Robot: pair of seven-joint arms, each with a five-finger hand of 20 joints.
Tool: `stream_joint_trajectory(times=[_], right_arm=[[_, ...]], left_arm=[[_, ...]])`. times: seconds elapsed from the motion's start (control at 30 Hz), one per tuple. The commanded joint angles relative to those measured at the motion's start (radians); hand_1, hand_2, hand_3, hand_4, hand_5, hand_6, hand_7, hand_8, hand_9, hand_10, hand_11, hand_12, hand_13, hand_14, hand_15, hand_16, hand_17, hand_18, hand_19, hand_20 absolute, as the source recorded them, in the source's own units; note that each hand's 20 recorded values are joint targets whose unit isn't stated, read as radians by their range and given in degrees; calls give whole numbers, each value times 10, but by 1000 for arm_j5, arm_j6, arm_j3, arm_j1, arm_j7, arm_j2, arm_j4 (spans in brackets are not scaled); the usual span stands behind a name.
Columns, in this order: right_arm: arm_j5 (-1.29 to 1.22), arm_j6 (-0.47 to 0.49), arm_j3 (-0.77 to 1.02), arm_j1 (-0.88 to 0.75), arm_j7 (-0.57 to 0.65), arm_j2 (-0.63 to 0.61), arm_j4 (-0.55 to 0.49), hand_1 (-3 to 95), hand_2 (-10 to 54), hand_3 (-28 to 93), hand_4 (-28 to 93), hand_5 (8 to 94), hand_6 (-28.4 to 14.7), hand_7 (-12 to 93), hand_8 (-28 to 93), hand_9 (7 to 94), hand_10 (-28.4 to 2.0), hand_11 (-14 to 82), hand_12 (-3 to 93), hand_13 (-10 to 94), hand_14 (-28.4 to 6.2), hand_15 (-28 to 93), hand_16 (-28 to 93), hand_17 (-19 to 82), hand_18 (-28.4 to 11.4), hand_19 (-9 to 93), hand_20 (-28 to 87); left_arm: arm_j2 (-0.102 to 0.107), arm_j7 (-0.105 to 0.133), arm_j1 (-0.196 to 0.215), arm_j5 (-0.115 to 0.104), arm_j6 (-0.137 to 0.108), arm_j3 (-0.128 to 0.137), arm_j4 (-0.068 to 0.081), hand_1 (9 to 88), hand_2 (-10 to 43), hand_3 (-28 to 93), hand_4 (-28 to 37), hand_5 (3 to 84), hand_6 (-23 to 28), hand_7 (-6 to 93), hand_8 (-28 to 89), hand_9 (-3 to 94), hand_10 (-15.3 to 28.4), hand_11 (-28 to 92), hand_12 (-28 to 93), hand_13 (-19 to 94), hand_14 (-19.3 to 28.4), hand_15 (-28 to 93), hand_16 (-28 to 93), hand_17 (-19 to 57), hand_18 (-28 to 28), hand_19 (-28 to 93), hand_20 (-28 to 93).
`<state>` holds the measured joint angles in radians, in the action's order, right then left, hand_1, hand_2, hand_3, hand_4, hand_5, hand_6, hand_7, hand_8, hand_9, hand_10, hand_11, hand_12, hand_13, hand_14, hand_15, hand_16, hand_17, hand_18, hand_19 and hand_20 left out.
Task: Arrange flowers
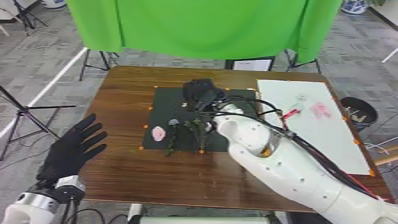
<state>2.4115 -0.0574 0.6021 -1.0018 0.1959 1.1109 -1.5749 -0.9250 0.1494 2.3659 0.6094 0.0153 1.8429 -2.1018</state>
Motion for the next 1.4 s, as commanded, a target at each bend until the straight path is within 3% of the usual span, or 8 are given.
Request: stream_joint_trajectory(times=[0.03, 0.4, 0.67, 1.17, 1.33, 1.4], right_arm=[[46, 33, -35, 11, 11, 20, 54, 479, -95, 854, -282, 743, 33, 432, -38, 900, -45, 113, 450, 744, -41, 725, 336, 364, -191, 901, 542], [63, 21, -45, 20, 42, 37, 93, 482, -95, 839, -282, 740, 35, 429, -35, 897, -43, 107, 444, 741, -41, 727, 337, 363, -189, 901, 542], [60, 29, -28, 15, 49, 33, 87, 438, -95, 802, -283, 692, 29, 424, -30, 858, -44, 104, 434, 710, -43, 746, 344, 348, -186, 898, 548], [49, 43, 0, 8, 28, 27, 83, 358, -95, 799, -283, 668, 27, 394, -26, 777, -70, 263, 292, 679, -50, 758, 341, 325, -186, 885, 564], [-16, 18, 73, -25, 52, -2, 9, 320, -95, 816, -283, 668, 33, 365, -51, 764, -74, 295, 244, 676, -49, 762, 337, 323, -188, 884, 569], [-60, -12, 112, -32, 67, -34, -26, 299, -95, 837, -283, 665, 35, 362, -122, 755, -76, 298, 243, 673, -51, 763, 341, 323, -188, 884, 569]], left_arm=[[6, -13, -3, -2, 6, -7, 8, 245, -44, 698, -282, 237, 27, 174, -99, 205, 100, 136, 198, 138, 138, 205, 47, -120, 197, 312, 100], [9, -12, -13, -2, 9, -15, 13, 245, -42, 697, -283, 237, 27, 174, -99, 205, 100, 137, 198, 138, 137, 206, 48, -121, 197, 314, 101], [10, -12, -9, -3, 8, -11, 12, 244, -42, 697, -282, 237, 27, 175, -100, 204, 99, 137, 198, 138, 138, 205, 47, -121, 197, 312, 100], [8, -10, -5, -4, 5, -9, 11, 244, -41, 697, -282, 238, 27, 174, -99, 205, 100, 139, 198, 138, 138, 206, 46, -121, 197, 313, 100], [0, -10, 1, -3, 6, -3, 8, 244, -41, 696, -283, 238, 27, 174, -99, 205, 100, 138, 198, 137, 138, 204, 46, -121, 198, 313, 100], [-4, -9, 4, -4, 7, -1, 6, 243, -41, 697, -283, 237, 27, 174, -99, 205, 100, 138, 198, 138, 137, 204, 46, -121, 197, 313, 100]])
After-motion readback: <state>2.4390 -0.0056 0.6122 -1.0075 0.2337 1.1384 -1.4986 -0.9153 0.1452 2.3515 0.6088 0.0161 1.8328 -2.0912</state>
